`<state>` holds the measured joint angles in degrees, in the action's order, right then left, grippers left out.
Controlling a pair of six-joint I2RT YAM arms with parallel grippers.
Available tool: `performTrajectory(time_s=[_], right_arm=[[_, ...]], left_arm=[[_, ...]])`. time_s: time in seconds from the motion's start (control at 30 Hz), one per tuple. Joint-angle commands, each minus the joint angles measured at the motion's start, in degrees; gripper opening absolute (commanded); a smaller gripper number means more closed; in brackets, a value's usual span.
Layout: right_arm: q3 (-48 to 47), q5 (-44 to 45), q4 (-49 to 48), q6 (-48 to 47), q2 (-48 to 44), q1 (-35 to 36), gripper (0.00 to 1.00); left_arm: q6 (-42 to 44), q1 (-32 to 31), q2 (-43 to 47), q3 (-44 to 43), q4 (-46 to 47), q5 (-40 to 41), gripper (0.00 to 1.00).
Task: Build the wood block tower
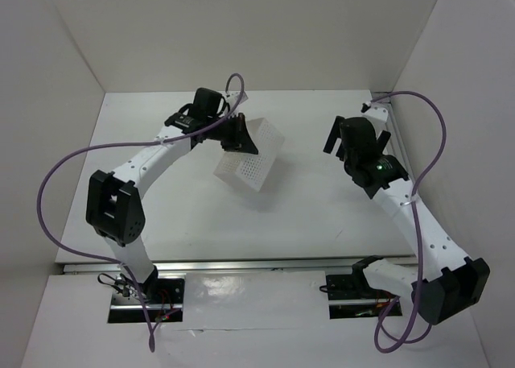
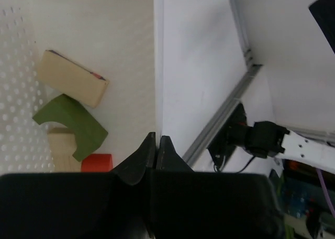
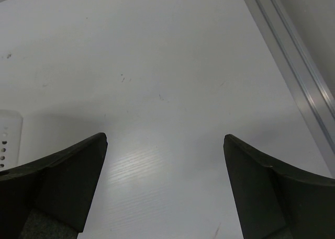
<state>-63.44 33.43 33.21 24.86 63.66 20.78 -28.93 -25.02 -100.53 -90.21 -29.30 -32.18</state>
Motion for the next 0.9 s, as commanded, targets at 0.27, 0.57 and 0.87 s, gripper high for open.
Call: performTrajectory(time_s=[0.27, 0.57, 0.87], right_arm=[[-5.5, 5.1, 4.8, -2.7, -4.5, -0.3, 0.99], [-6.5, 5.2, 8.1, -1.7, -4.5, -0.3, 0.99], [-8.4, 6.9, 9.8, -1.7, -3.5, -0.3, 0.99]], left_arm=[[-23.3, 0.4, -3.9, 11.6, 43.4, -31.4, 0.0], [-44.0, 1.5, -7.7, 18.8, 74.6, -35.8, 0.0], [-76.1, 2.5, -18.4, 21.3, 118.3, -37.5, 0.0]])
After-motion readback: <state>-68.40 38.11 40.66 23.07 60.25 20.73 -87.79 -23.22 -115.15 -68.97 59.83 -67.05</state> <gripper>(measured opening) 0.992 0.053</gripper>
